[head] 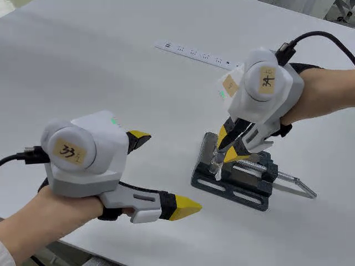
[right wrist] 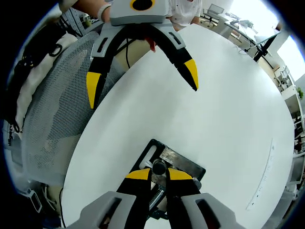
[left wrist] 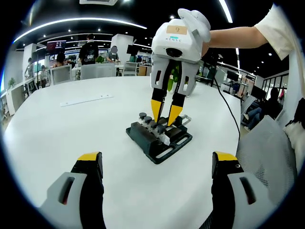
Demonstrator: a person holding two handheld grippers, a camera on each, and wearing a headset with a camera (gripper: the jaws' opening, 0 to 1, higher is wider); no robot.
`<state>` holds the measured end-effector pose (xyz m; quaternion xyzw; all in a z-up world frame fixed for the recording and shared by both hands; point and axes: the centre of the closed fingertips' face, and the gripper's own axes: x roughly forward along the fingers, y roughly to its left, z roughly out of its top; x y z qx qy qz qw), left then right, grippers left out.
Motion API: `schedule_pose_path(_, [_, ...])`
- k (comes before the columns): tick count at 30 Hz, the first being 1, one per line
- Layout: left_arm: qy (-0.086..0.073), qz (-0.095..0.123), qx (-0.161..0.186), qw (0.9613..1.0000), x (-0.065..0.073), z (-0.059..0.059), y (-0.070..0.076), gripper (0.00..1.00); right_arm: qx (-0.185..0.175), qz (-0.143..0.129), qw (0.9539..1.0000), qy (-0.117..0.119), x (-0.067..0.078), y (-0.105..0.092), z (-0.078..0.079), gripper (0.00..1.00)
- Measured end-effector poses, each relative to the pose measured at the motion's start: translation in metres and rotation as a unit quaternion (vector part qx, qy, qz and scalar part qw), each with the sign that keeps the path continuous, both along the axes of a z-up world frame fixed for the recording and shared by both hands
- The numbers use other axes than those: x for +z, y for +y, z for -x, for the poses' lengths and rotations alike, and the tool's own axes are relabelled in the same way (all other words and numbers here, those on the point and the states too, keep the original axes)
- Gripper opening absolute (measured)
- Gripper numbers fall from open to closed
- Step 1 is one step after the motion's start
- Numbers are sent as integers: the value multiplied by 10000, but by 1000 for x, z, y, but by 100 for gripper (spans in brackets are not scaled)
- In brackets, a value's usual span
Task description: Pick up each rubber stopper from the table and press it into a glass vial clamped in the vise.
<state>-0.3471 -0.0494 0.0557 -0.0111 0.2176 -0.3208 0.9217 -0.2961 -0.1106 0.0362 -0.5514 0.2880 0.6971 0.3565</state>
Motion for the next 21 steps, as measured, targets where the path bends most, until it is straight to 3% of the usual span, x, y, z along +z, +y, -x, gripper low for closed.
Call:
schedule_pose_path(6, [8, -40, -33, 10000, 0, -2, 1, 95, -90, -98, 9999, 81, -2, 0, 1, 2])
schedule_pose_path(21, [76, -62, -76, 9999, -4, -1, 0, 94, -167, -159, 9997, 127, -6, 2, 0, 0])
